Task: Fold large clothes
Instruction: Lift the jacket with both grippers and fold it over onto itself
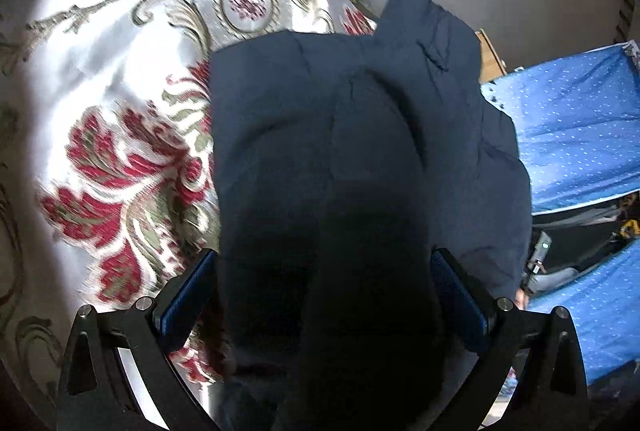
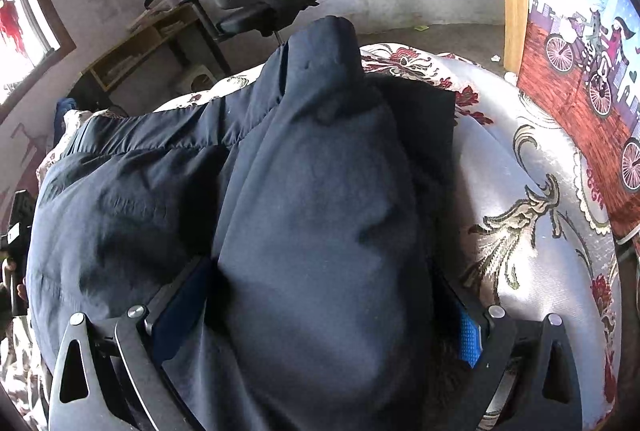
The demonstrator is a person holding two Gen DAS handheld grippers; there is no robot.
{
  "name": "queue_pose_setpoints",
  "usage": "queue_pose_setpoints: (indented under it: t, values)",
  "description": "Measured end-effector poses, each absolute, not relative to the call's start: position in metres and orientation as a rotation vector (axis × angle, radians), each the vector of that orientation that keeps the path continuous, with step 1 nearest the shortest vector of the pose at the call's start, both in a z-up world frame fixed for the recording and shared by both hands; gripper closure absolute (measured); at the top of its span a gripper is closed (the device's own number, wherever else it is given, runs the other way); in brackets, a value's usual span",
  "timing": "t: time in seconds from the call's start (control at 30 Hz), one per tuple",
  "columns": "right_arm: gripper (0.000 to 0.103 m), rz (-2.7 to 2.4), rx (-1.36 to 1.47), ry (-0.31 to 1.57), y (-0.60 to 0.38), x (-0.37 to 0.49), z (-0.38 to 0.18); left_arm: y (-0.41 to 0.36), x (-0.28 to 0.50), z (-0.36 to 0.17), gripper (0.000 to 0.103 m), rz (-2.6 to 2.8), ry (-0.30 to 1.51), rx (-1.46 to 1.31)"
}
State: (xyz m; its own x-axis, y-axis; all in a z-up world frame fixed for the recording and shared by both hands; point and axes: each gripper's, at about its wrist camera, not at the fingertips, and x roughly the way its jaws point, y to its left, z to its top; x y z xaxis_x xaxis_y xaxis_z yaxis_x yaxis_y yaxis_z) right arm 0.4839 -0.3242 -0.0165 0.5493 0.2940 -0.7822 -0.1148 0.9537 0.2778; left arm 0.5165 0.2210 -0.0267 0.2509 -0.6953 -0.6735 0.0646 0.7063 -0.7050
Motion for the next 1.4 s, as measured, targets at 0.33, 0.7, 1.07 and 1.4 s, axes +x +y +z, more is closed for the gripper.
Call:
queue_pose_setpoints:
  t: [0.33, 0.7, 1.07, 1.4]
  values:
    - [0.000, 0.295, 0.316, 1.052, -0.332, 0.493, -0.021, 0.198, 0.488, -0.003, 0.004, -0.587, 1.171, -0.475]
    - [0.048, 0.255, 0.427, 1.083, -0.326, 0.479, -0.011, 0.168, 0.447, 0.034, 0.058, -0.446, 1.068, -0.280]
    - [0.085, 0.288, 0.305, 0.897, -0.283, 0.451, 0.081, 0.143, 0.414, 0.072, 0.083, -0.382, 0.945, -0.229]
    - [0.086, 0.390, 0.213, 0.778, -0.229, 0.439, 0.145, 0.168, 0.404, 0.112, 0.083, -0.314, 0.879, -0.221]
